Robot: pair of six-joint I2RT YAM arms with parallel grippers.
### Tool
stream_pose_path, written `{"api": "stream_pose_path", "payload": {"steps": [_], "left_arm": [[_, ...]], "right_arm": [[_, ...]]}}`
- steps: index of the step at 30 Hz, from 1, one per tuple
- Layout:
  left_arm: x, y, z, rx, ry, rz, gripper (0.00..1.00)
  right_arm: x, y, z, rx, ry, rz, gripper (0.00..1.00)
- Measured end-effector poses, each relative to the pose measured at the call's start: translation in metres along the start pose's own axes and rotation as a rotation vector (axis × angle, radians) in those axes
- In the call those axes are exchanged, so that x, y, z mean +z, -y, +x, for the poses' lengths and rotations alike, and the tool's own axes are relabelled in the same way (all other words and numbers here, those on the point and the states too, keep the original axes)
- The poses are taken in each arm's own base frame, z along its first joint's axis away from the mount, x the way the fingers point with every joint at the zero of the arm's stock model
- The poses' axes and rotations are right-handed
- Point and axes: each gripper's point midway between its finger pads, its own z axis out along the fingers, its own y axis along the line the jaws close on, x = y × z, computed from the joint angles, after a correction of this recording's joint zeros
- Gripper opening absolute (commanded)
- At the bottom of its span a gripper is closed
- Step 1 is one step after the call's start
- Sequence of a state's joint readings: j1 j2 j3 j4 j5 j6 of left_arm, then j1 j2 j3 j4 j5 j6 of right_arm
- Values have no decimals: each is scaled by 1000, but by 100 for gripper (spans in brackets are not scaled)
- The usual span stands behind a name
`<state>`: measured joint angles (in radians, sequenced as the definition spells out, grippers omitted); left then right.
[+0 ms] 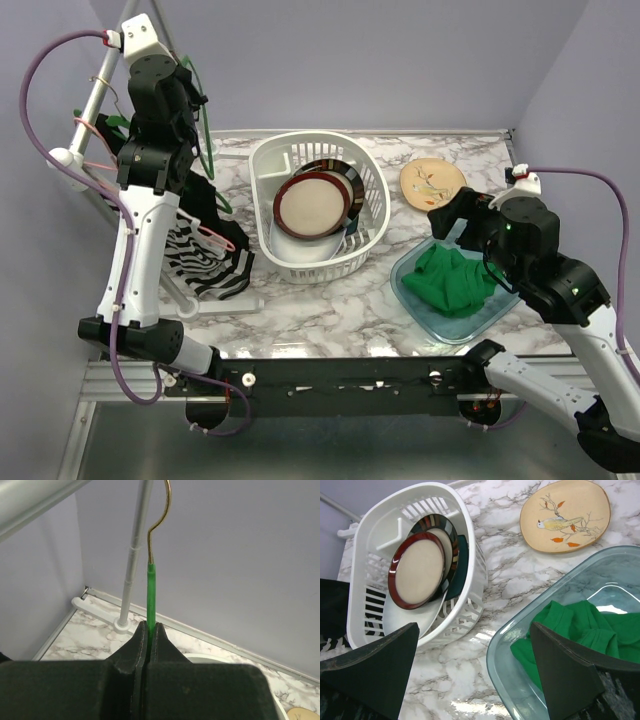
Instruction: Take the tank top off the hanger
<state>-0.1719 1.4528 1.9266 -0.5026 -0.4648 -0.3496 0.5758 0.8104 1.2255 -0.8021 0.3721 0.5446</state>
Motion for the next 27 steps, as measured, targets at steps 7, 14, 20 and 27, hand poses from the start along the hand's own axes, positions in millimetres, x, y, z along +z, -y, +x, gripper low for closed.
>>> {"api": "stream_pose_path", "payload": {"steps": [7, 14, 20, 27], "left_arm": [[1, 8, -3, -6, -4, 37, 0], [4, 4, -12, -11, 19, 0, 0], [8, -5, -16, -11, 31, -42, 0], [19, -33, -19, -18, 40, -113, 0]], "right_arm": [[-1, 0, 0, 0, 2, -1, 100], [-1, 0, 0, 0, 2, -2, 100], [0, 0, 1, -8, -3, -3, 100], [2, -2, 2, -20, -13, -11, 100]]}}
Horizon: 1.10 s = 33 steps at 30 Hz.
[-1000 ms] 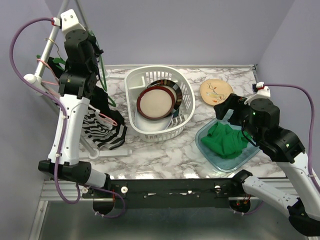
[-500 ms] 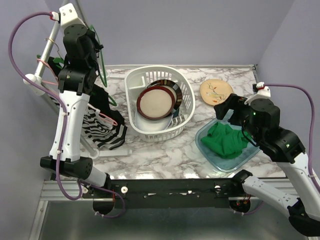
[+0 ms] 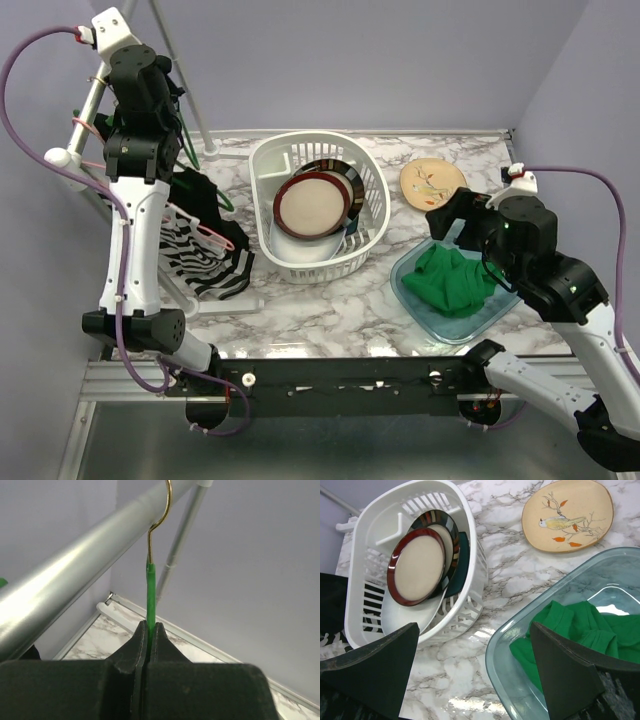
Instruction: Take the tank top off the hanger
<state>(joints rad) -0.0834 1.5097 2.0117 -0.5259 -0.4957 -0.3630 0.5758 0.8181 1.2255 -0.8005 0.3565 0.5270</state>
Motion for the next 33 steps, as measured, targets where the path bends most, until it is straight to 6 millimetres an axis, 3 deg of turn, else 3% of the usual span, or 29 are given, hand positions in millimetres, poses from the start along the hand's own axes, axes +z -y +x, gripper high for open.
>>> {"api": "stream_pose_path", "payload": {"steps": [7, 9, 10, 13, 15, 16, 19, 24, 33], "left_arm": [[9, -7, 16, 10, -30, -18, 0], [13, -6, 21, 15, -38, -20, 14], [15, -5, 22, 15, -37, -20, 32], [17, -4, 23, 9, -38, -15, 57], [16, 1, 24, 0, -42, 7, 66], [16, 4, 24, -8, -45, 24, 75], [10, 16, 29, -20, -65, 105, 86], [-13, 33, 34, -39, -97, 252, 91], [-82, 46, -10, -82, -14, 468, 95]], "right_arm": [[5, -4, 2, -7, -11, -11, 100], [7, -6, 2, -7, -17, -17, 100], [8, -7, 3, -7, -19, -22, 100], [7, -9, 2, -5, -19, -30, 100], [7, -10, 1, -3, -15, -35, 100], [7, -10, 1, -3, -14, -37, 100], [7, -15, -1, 2, -10, -56, 100], [7, -22, -1, 9, -7, -96, 100], [7, -23, 11, 9, -25, -127, 100]]}}
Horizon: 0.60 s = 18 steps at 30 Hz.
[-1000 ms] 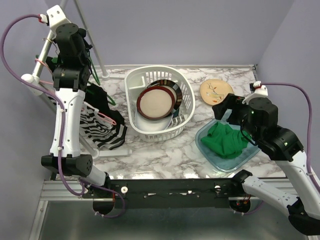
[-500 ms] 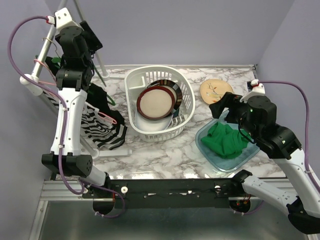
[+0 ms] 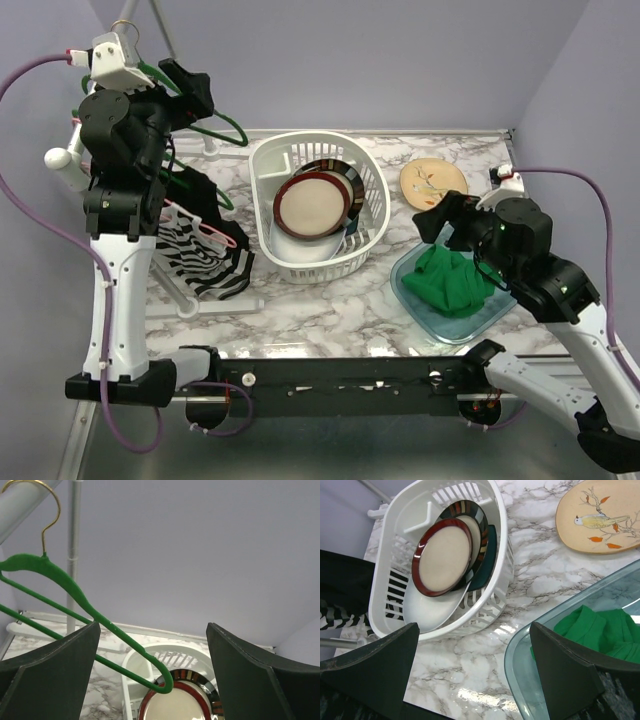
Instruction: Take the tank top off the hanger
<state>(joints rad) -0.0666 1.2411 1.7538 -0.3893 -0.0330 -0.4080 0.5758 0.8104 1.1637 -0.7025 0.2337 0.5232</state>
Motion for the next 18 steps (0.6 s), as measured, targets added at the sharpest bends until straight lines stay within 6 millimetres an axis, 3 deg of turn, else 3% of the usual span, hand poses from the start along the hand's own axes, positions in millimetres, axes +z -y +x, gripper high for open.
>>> {"api": "stream_pose_path", "payload": {"steps": [5, 13, 18], "left_arm": [[-16, 15, -6, 9, -5, 75, 95], [-26, 7, 16, 41, -95, 56, 91], [-48, 4, 14, 44, -109, 35, 85]], "right_arm": [[-5, -4, 0, 3, 5, -32, 100], [-10, -7, 4, 7, 8, -70, 100], [-9, -4, 12, 5, -6, -74, 100]]}}
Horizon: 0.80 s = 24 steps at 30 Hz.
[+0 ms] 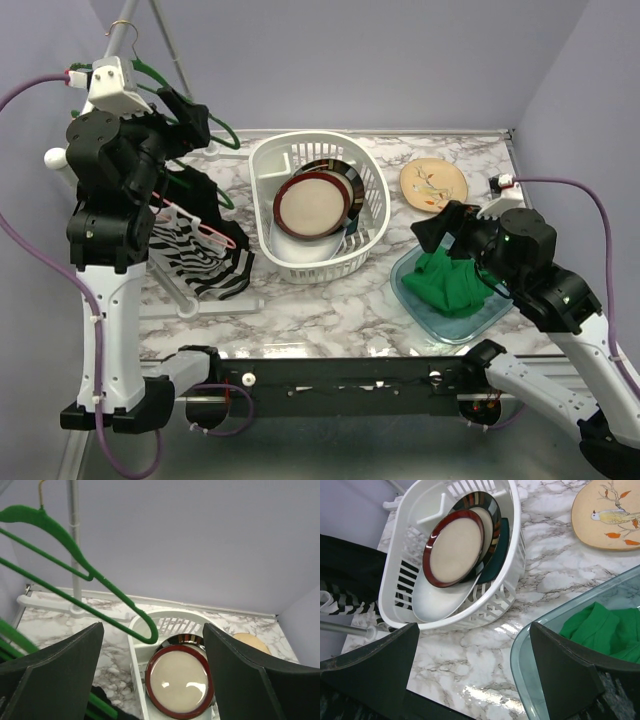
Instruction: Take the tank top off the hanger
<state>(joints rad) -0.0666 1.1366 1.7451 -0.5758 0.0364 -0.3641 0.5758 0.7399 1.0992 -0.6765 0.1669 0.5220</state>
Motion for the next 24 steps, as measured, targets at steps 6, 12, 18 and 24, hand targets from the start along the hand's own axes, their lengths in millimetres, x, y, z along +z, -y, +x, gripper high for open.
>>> {"api": "stream_pose_path", "payload": {"steps": [6, 12, 18, 24], "left_arm": [[-22, -18, -7, 2, -4, -120, 75], [-27, -36, 3, 14, -48, -219, 72], [-28, -52, 12, 36, -76, -300, 69], [-21, -70, 20, 63, -100, -385, 68]], "right_arm": [[1, 1, 5, 0, -7, -7, 100], [1, 1, 8, 0, -10, -13, 100], [1, 0, 7, 0, -9, -17, 100], [2, 0, 8, -1, -12, -17, 100]]}}
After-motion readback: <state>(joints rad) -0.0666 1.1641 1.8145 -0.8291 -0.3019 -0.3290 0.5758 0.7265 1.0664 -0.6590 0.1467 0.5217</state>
